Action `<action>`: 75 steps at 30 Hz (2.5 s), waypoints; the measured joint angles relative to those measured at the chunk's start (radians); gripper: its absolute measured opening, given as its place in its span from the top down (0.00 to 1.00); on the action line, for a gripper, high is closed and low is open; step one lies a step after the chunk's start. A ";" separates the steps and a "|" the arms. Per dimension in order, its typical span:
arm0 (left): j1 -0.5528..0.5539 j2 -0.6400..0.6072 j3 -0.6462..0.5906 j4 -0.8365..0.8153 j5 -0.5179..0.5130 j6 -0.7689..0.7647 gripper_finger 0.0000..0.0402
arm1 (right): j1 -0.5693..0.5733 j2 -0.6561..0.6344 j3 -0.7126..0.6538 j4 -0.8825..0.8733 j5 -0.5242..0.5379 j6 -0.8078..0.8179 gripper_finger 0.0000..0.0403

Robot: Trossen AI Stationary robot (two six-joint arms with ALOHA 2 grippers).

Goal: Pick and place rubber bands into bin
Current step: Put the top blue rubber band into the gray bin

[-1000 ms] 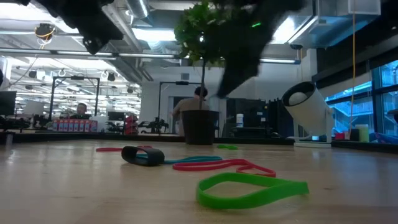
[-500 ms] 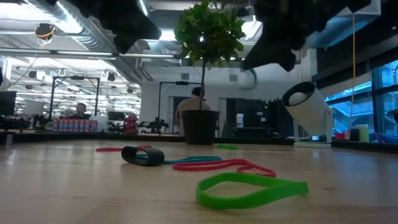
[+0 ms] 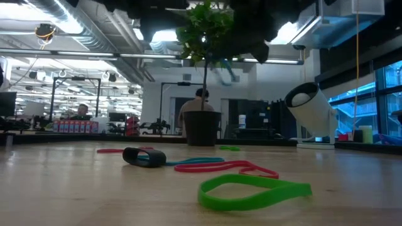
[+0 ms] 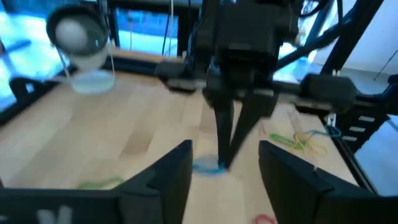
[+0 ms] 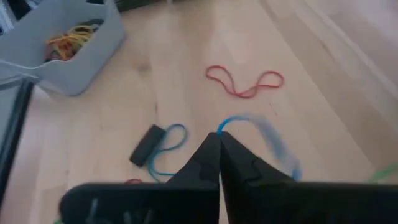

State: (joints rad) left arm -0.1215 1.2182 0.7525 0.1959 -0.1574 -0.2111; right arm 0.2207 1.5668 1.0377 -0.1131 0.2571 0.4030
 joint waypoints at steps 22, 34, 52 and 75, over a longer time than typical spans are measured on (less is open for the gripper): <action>-0.001 0.000 -0.002 0.013 0.053 0.016 0.47 | -0.003 0.010 0.042 0.348 0.002 -0.279 1.00; -0.001 0.000 -0.002 -0.022 0.098 0.015 0.72 | -0.003 0.011 0.042 0.343 0.004 -0.278 1.00; -0.001 0.016 -0.002 -0.020 0.100 -0.012 0.99 | -0.003 0.011 0.042 0.340 0.004 -0.275 0.98; -0.146 0.016 0.080 -0.222 -0.166 -0.080 0.99 | 0.060 -0.373 -0.038 -0.410 0.026 0.060 0.74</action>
State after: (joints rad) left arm -0.2671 1.2343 0.8324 -0.0259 -0.3234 -0.2912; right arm 0.2805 1.1935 1.0000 -0.5235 0.2834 0.4635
